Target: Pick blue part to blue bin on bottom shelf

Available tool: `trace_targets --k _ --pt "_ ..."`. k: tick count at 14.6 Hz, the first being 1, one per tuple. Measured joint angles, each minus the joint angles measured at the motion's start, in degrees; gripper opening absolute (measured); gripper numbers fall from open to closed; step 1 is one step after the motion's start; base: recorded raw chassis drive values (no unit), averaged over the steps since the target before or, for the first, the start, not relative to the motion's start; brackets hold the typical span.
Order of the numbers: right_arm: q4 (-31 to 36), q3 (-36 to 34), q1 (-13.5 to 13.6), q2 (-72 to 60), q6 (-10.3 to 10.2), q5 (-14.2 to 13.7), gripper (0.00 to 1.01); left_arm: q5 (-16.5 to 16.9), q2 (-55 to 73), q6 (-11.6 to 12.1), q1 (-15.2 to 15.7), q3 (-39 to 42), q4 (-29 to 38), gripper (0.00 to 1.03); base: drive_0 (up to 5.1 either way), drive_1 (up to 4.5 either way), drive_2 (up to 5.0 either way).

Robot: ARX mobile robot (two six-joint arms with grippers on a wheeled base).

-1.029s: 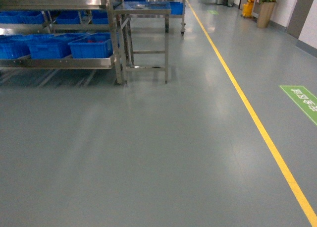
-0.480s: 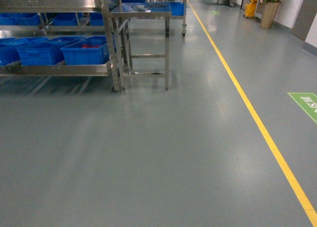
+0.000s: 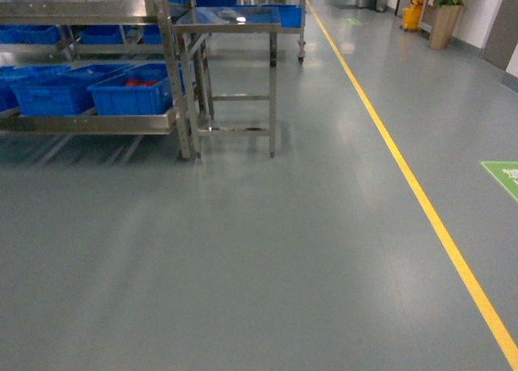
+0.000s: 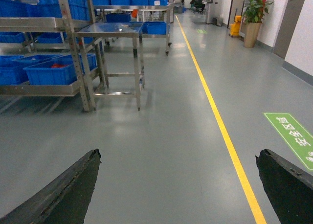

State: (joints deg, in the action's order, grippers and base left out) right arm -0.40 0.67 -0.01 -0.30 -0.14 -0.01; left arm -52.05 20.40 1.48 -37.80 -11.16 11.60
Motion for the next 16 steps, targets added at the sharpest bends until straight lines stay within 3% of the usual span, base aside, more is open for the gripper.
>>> trace_targets --k 16 --pt "0.4 0.0 0.0 0.0 0.0 0.0 0.98 0.0 0.0 0.0 0.1 0.0 0.3 0.43 0.0 4.18 -4.2"
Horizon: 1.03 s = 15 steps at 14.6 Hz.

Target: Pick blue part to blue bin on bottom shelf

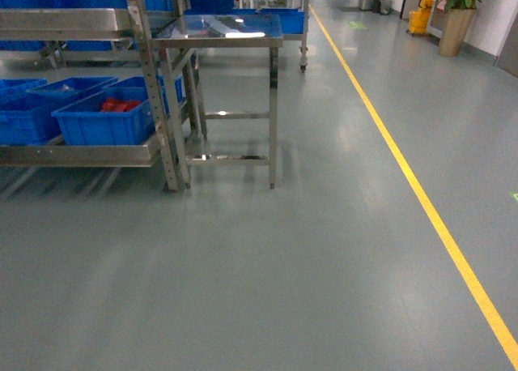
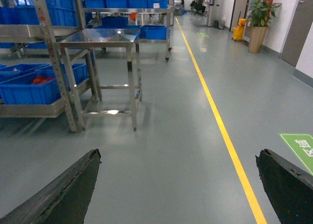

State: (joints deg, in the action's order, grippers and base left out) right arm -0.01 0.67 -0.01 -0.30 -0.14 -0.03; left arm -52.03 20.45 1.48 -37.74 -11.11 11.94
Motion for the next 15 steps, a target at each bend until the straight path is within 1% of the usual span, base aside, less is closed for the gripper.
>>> trace_targets --k 15 --pt "-0.1 0.0 0.0 0.0 0.0 0.0 0.98 0.0 -0.2 0.0 0.0 0.0 0.0 0.43 0.0 4.23 -4.2"
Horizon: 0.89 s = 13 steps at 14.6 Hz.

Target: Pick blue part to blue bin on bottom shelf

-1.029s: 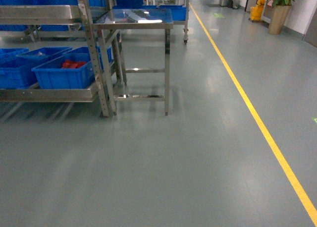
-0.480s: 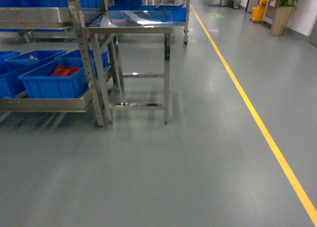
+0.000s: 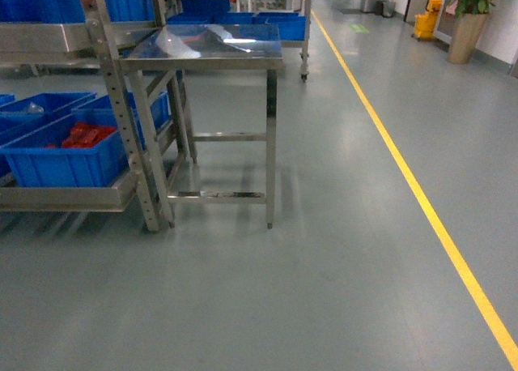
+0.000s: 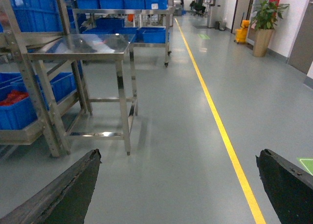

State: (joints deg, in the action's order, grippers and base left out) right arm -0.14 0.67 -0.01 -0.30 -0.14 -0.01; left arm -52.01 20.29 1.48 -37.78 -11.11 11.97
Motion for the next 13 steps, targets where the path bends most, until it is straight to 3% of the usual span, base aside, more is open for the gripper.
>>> trace_targets --k 13 --pt "0.0 0.0 0.0 0.0 0.0 0.0 0.98 0.0 0.1 0.0 0.0 0.0 -0.2 0.43 0.0 4.22 -4.2"
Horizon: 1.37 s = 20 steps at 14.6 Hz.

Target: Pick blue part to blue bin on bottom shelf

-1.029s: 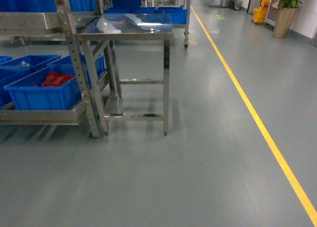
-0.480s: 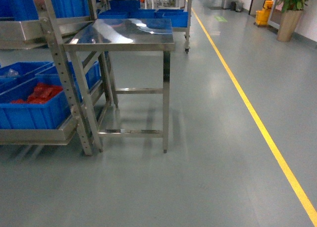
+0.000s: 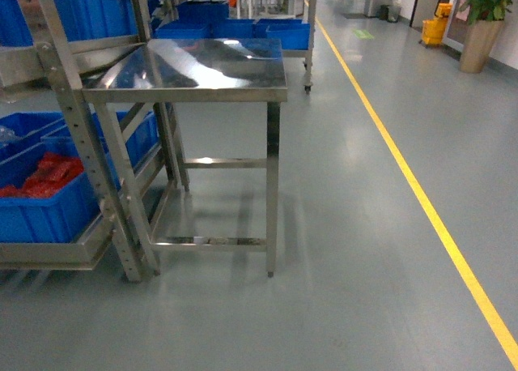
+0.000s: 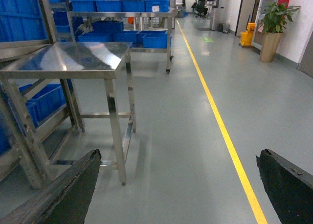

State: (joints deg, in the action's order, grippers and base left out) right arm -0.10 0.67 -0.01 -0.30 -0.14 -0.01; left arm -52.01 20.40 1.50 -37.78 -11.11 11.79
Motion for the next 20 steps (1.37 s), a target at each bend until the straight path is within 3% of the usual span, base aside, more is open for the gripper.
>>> trace_targets --k 20 --pt "-0.2 0.0 0.0 0.0 0.0 0.0 0.98 -0.1 0.0 0.0 0.0 0.0 -0.1 0.43 0.0 4.2 -4.2"
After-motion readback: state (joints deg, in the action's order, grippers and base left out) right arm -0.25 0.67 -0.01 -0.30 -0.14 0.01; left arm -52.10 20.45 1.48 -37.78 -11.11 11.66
